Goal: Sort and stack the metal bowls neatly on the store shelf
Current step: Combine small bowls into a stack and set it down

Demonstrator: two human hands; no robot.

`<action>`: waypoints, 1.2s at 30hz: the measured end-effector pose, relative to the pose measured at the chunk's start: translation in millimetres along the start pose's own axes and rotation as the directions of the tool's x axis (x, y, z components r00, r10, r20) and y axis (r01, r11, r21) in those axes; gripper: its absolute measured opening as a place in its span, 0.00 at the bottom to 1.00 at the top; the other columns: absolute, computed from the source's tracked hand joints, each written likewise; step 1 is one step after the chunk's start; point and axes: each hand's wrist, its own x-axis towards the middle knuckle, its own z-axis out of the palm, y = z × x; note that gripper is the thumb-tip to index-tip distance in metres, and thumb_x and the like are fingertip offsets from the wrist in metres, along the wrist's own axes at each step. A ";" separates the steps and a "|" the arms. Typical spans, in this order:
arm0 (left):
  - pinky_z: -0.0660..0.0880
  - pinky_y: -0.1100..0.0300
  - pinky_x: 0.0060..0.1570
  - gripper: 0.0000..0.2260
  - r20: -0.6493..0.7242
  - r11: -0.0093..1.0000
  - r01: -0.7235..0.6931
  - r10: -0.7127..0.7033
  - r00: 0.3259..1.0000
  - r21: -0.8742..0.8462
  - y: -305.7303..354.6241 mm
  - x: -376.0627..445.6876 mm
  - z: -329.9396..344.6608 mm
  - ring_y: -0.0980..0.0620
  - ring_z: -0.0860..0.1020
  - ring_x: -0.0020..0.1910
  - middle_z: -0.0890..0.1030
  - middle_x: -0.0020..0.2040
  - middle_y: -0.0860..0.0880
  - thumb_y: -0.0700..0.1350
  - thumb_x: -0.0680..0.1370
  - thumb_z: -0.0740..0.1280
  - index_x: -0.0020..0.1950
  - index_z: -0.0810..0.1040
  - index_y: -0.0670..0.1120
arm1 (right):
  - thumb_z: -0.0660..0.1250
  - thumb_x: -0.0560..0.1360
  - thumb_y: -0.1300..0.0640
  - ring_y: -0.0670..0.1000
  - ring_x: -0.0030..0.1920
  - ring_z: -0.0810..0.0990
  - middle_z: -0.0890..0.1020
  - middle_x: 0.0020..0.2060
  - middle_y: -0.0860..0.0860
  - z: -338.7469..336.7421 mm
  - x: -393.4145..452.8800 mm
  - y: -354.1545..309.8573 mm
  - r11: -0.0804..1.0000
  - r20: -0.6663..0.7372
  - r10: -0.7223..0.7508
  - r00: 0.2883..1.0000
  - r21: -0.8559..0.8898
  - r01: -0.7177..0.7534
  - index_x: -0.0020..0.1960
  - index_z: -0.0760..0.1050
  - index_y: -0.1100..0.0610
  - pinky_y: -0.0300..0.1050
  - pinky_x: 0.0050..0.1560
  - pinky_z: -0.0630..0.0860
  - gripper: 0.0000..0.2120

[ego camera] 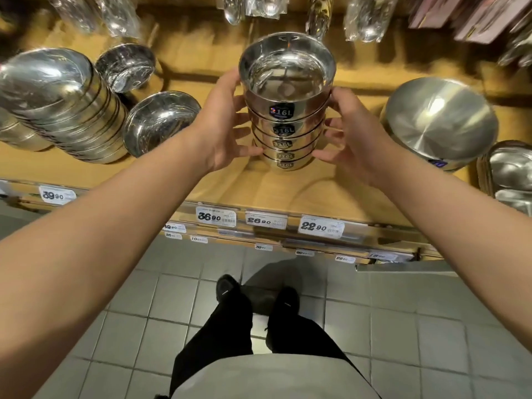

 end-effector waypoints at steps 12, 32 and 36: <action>0.79 0.47 0.51 0.25 -0.063 0.991 -0.062 0.069 0.996 0.119 14.3 -3.6 3.2 0.50 0.80 0.59 0.85 0.58 0.49 0.62 0.82 0.51 0.65 0.80 0.50 | 0.60 0.80 0.38 0.47 0.47 0.76 0.77 0.47 0.49 1.9 -1.3 -12.1 0.999 -0.081 0.012 0.997 0.053 -0.008 0.64 0.78 0.51 0.50 0.48 0.85 0.23; 0.80 0.49 0.53 0.23 -0.098 0.996 -0.071 0.076 0.992 0.049 15.5 -15.6 13.7 0.46 0.79 0.61 0.83 0.61 0.45 0.60 0.82 0.55 0.64 0.80 0.48 | 0.64 0.75 0.38 0.46 0.47 0.79 0.79 0.46 0.45 -7.9 4.2 -19.0 0.999 0.019 -0.039 0.999 -0.005 0.039 0.59 0.80 0.50 0.53 0.51 0.85 0.20; 0.81 0.47 0.55 0.24 -0.103 0.998 -0.059 0.061 0.993 0.025 11.1 -13.9 11.1 0.49 0.79 0.59 0.85 0.54 0.49 0.64 0.81 0.56 0.62 0.81 0.49 | 0.64 0.76 0.39 0.44 0.37 0.72 0.74 0.32 0.41 -9.1 6.1 -16.2 0.999 0.023 -0.036 0.999 0.017 0.036 0.50 0.78 0.48 0.51 0.48 0.84 0.13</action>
